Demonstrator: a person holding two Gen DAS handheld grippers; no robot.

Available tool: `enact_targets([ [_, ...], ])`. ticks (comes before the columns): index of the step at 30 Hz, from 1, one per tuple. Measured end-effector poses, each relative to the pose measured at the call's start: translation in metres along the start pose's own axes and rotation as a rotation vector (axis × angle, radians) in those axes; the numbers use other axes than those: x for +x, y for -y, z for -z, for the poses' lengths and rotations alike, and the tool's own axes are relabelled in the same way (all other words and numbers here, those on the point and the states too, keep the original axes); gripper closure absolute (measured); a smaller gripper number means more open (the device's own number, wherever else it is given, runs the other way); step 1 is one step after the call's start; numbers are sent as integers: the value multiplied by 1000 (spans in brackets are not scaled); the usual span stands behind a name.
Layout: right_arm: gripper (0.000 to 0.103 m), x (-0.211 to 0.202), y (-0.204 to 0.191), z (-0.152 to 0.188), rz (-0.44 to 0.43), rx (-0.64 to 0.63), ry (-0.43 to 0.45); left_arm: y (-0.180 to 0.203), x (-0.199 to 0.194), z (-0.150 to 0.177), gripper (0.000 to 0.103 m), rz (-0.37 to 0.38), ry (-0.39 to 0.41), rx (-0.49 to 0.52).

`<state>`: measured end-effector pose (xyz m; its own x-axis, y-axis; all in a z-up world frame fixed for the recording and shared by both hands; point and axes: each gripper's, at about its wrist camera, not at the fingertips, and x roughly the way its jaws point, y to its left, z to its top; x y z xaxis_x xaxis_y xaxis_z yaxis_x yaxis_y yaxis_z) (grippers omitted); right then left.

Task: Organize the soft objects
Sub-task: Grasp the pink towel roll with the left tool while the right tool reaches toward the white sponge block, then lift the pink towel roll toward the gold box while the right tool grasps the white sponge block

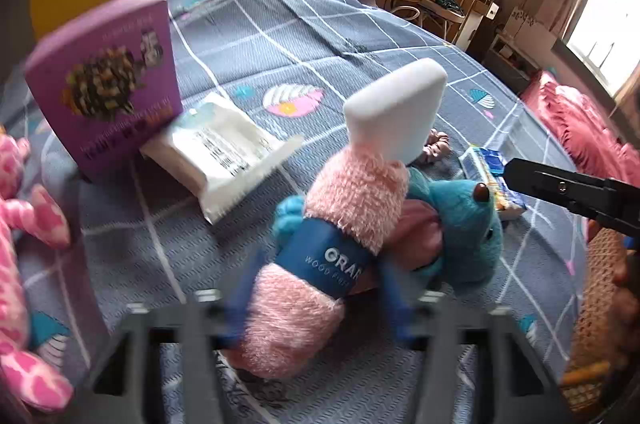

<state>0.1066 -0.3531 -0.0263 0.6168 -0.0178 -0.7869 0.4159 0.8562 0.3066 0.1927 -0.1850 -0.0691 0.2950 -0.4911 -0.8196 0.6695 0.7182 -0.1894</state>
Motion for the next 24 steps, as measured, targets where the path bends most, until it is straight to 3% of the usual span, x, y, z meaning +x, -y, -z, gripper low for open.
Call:
enact_targets([
  [4,56,0,1,0,0,7,3,-7,-24,13,63,20,53,-64],
  [8,56,0,1,0,0,5,2,-28,-59,42,63,21,82,-188],
  [14,56,3,-3,3,-1,-14,-15,-49,-93,97,63,-105,94,-285],
  [18,56,2,-12,6,-9,-56,-10,-55,-93,128,66,-199,71,-304],
  [24,56,1,-52,16,-83,-263,-25,-56,-86,140,66,-219,66,-299],
])
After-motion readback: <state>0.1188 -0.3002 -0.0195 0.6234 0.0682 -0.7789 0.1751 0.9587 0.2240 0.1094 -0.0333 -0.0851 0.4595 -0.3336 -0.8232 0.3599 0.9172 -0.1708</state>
